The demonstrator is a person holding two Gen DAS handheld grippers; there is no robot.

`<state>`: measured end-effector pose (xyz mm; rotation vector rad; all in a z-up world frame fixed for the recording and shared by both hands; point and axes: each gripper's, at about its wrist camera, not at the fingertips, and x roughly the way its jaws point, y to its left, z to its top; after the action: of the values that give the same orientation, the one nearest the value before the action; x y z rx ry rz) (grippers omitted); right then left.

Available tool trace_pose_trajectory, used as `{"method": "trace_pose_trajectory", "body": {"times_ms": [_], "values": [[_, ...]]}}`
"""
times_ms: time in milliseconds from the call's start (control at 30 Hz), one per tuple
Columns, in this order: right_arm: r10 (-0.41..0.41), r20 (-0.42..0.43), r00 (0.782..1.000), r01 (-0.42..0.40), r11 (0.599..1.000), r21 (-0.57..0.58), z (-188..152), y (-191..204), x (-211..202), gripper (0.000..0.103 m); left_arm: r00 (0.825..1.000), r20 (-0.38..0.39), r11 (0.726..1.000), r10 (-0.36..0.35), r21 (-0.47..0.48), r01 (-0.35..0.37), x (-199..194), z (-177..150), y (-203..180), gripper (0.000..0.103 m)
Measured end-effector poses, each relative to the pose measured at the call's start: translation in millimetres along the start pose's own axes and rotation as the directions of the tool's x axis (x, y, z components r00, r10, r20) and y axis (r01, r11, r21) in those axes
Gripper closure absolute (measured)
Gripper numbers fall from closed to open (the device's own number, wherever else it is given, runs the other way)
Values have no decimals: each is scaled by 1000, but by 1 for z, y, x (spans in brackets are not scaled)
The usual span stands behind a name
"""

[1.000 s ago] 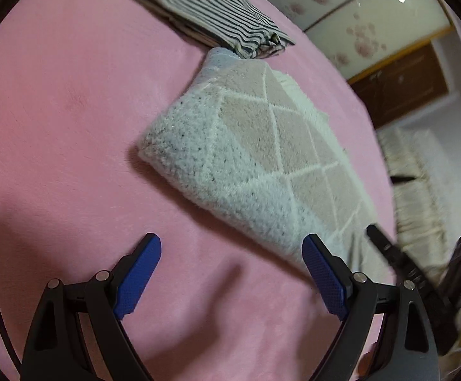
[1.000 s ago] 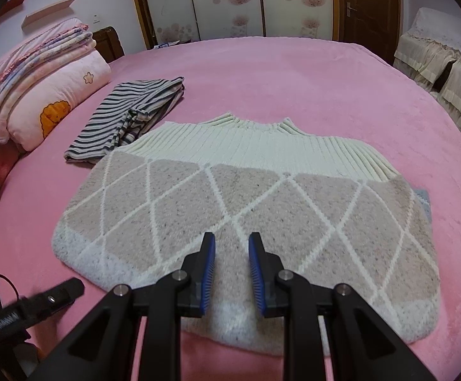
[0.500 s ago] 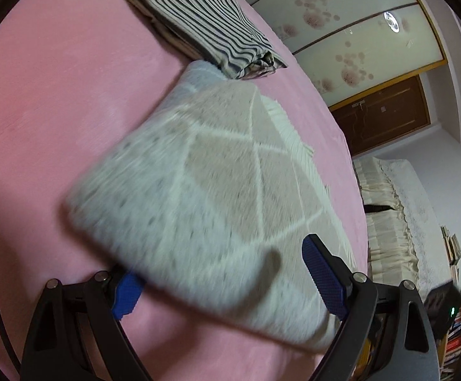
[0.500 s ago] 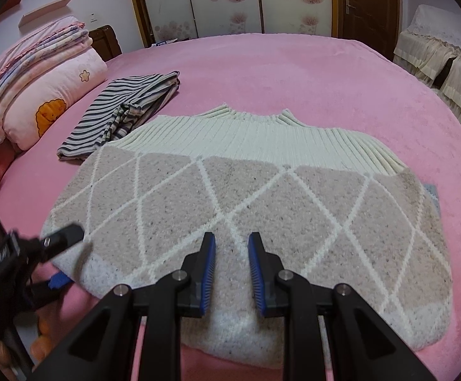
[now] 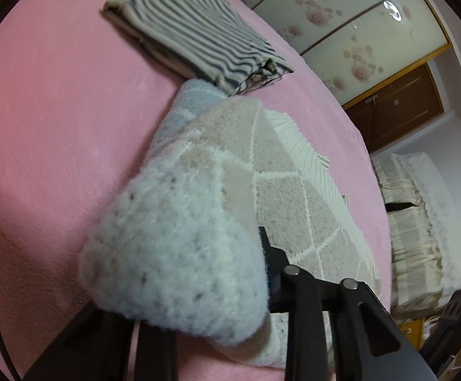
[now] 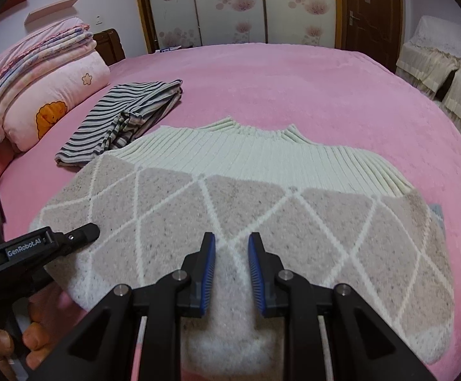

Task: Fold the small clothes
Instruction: 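Grasp the sweater's side edge with the left tool and lift it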

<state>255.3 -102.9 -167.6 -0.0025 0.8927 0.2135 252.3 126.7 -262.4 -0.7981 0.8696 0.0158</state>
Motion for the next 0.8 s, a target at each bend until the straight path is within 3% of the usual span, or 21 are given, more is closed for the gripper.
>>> {"method": "trace_pose_trajectory", "body": {"times_ms": [133, 400, 567, 800], "values": [[-9, -37, 999, 8, 1000, -26, -4, 3, 16, 82, 997, 56, 995, 48, 83, -52, -15, -2, -23, 82], [51, -49, 998, -50, 999, 16, -5, -10, 16, 82, 985, 158, 964, 64, 244, -101, -48, -4, -76, 83], [120, -22, 993, -116, 984, 138, -5, -42, -3, 82, 977, 203, 924, 65, 357, -135, -57, -9, -120, 83], [124, 33, 992, -128, 963, 235, -16, -98, -37, 82, 973, 225, 854, 43, 497, -153, -47, -34, -193, 83]]}}
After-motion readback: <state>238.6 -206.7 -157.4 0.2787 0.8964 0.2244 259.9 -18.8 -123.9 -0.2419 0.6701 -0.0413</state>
